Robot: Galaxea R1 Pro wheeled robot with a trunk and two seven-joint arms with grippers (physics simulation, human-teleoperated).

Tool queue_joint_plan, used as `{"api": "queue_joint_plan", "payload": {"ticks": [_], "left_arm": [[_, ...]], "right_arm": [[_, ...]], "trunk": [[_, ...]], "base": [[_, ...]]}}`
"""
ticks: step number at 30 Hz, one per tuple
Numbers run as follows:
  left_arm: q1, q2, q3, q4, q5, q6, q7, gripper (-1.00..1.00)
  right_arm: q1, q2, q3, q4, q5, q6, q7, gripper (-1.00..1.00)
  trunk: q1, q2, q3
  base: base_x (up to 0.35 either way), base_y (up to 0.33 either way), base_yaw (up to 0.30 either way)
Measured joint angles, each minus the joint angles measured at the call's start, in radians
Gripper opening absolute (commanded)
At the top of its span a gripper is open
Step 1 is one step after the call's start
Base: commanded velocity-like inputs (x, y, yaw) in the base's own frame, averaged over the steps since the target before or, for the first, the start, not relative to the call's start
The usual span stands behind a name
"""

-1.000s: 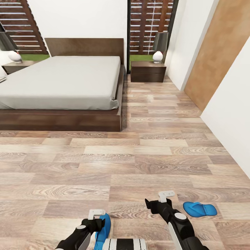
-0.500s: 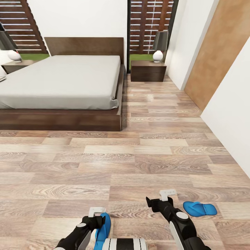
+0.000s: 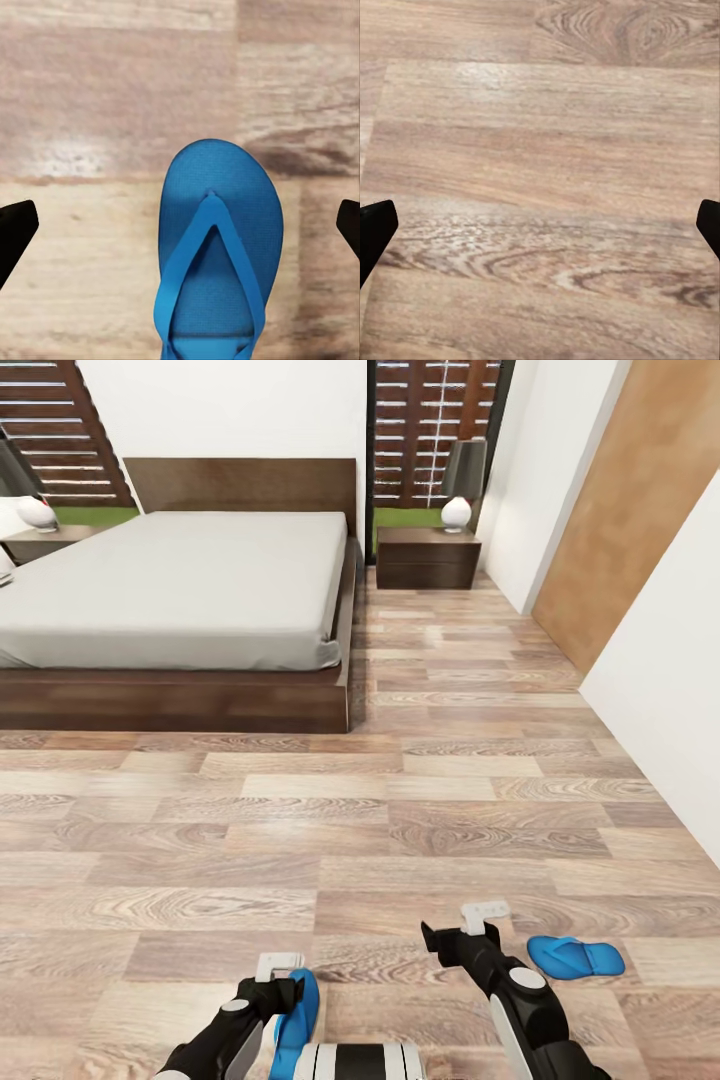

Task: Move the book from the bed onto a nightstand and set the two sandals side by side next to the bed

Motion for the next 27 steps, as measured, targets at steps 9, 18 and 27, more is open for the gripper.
{"api": "queue_joint_plan", "payload": {"ticks": [9,18,27], "left_arm": [[0.0,-0.001,0.0,-0.002,-0.001,-0.001,-0.001,1.0],[0.0,-0.004,0.0,-0.003,-0.001,-0.009,-0.001,1.0],[0.0,-0.007,0.0,-0.01,-0.002,-0.017,-0.001,1.0]], "right_arm": [[0.0,0.0,0.001,-0.002,0.0,0.0,-0.001,1.0],[0.0,0.0,0.001,-0.003,0.0,0.0,-0.001,1.0],[0.0,0.0,0.002,-0.003,0.001,0.0,-0.001,1.0]], "trunk": [[0.003,-0.002,-0.027],[0.003,-0.002,-0.027],[0.004,-0.002,-0.035]], "base": [[0.0,0.0,0.0],[0.0,0.0,0.0],[0.0,0.0,0.0]]}}
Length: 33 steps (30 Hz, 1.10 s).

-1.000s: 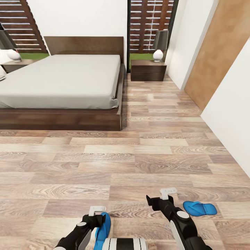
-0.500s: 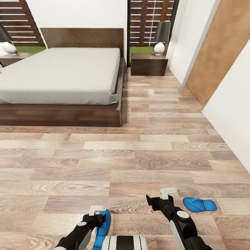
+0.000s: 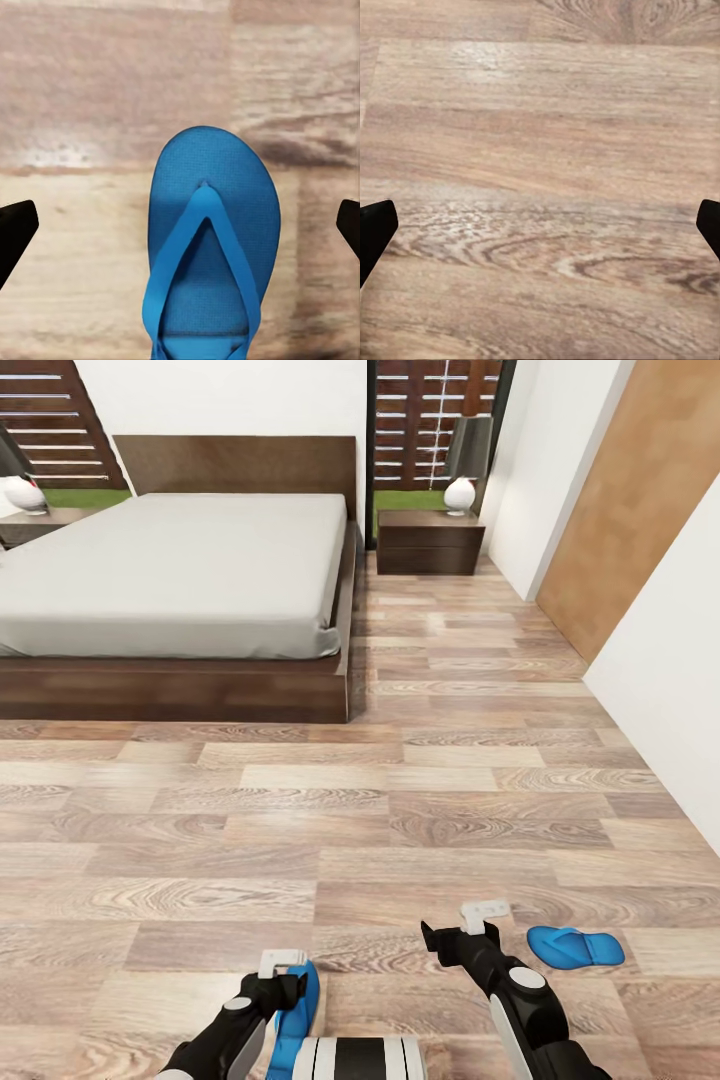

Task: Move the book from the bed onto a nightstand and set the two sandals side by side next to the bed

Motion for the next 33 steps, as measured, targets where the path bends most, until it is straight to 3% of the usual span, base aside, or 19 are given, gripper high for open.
{"api": "queue_joint_plan", "payload": {"ticks": [10,33], "left_arm": [[0.0,-0.002,0.0,-0.006,-0.001,-0.002,-0.002,1.0],[0.0,-0.001,-0.001,-0.007,-0.002,-0.004,-0.019,1.0]], "right_arm": [[0.0,0.001,0.002,0.0,0.0,0.0,0.0,1.0],[0.0,0.0,0.0,0.0,0.001,0.0,0.0,1.0]], "trunk": [[0.004,-0.002,-0.039],[0.004,-0.002,-0.039]], "base": [[0.0,0.0,0.0],[0.0,0.0,0.0]]}}
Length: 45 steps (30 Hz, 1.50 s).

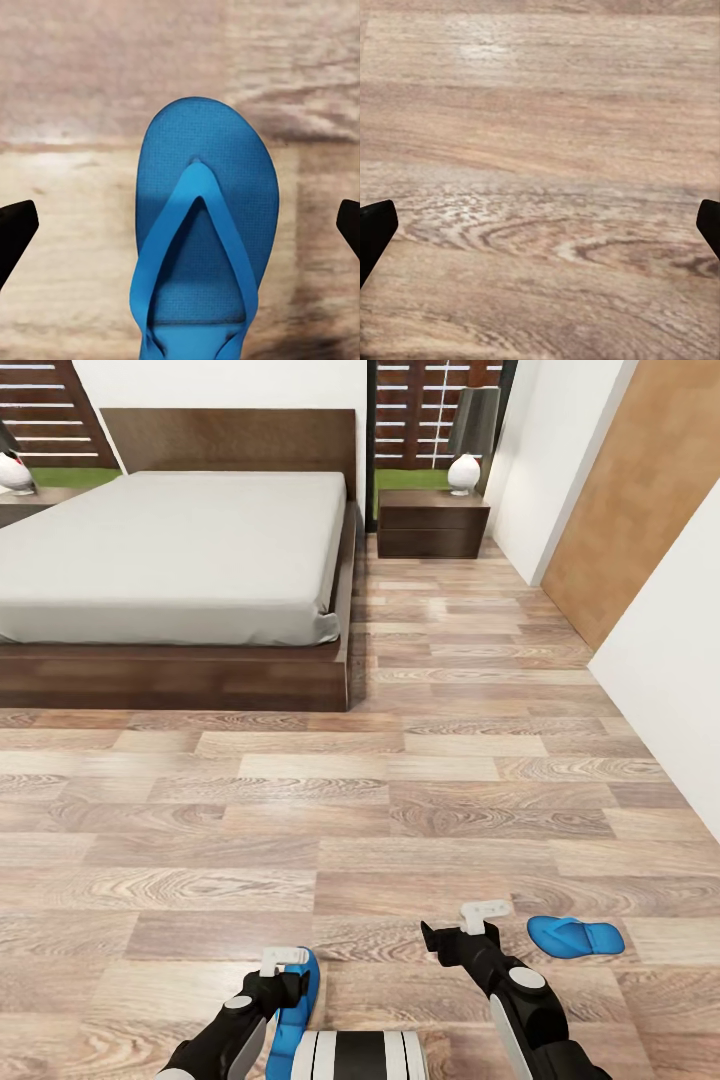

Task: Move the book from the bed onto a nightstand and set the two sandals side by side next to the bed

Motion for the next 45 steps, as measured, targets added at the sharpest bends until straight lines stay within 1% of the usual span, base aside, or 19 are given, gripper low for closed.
{"api": "queue_joint_plan", "payload": {"ticks": [9,17,43,45], "left_arm": [[0.0,-0.002,0.0,-0.001,0.0,0.0,-0.001,1.0],[0.0,-0.002,0.0,-0.001,-0.001,0.0,-0.002,1.0],[0.0,-0.001,0.0,-0.022,-0.001,0.001,-0.004,1.0],[0.0,-0.001,0.0,-0.022,-0.001,0.001,-0.004,1.0]], "right_arm": [[0.0,0.0,0.0,0.0,0.0,0.0,0.0,1.0],[0.0,0.001,0.002,0.0,0.0,0.0,0.0,1.0],[0.0,0.001,0.003,0.001,-0.001,0.001,0.0,1.0],[0.0,0.001,0.003,0.001,-0.001,0.001,0.0,1.0]], "trunk": [[0.0,0.0,0.0],[0.004,-0.002,-0.031],[0.004,-0.002,-0.031],[0.005,-0.002,-0.039]], "base": [[0.0,0.0,0.0],[0.0,0.0,0.0],[0.0,0.0,0.0],[0.0,0.0,0.0]]}}
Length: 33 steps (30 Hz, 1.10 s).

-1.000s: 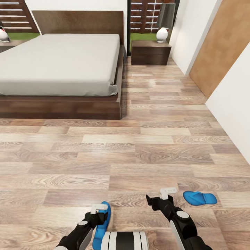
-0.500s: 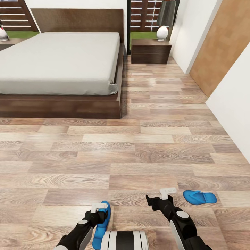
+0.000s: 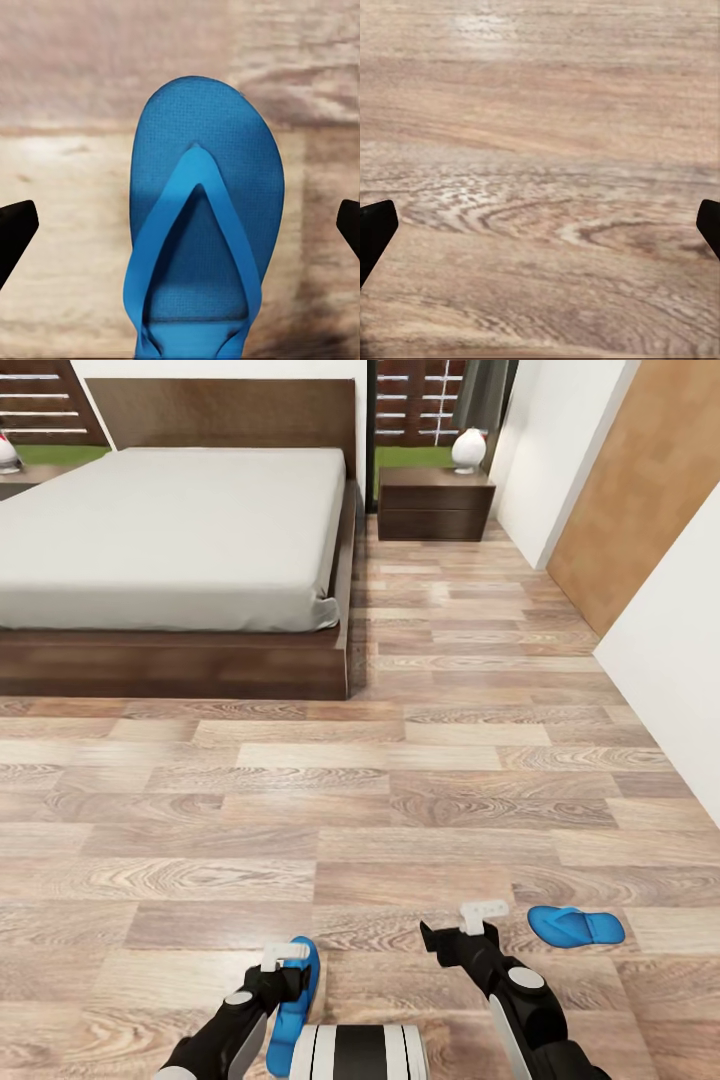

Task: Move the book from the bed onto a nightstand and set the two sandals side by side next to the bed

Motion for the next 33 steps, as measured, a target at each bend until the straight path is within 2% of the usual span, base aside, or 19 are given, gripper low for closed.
{"api": "queue_joint_plan", "payload": {"ticks": [10,26,33], "left_arm": [[-0.001,0.001,0.0,-0.001,0.0,-0.001,0.0,1.0],[0.0,0.001,0.0,-0.001,0.0,-0.001,0.0,1.0],[-0.001,0.002,-0.001,-0.029,0.0,0.001,0.001,1.0]], "right_arm": [[0.0,0.0,0.0,0.0,0.0,0.0,0.0,1.0],[0.0,0.0,0.0,0.001,0.0,0.0,0.0,1.0],[0.0,0.0,0.0,0.001,0.0,-0.001,0.0,1.0]], "trunk": [[0.004,-0.002,-0.039],[0.004,-0.002,-0.039],[0.004,-0.002,-0.039]], "base": [[0.0,0.0,0.0],[0.0,0.0,0.0],[0.0,0.0,0.0]]}}
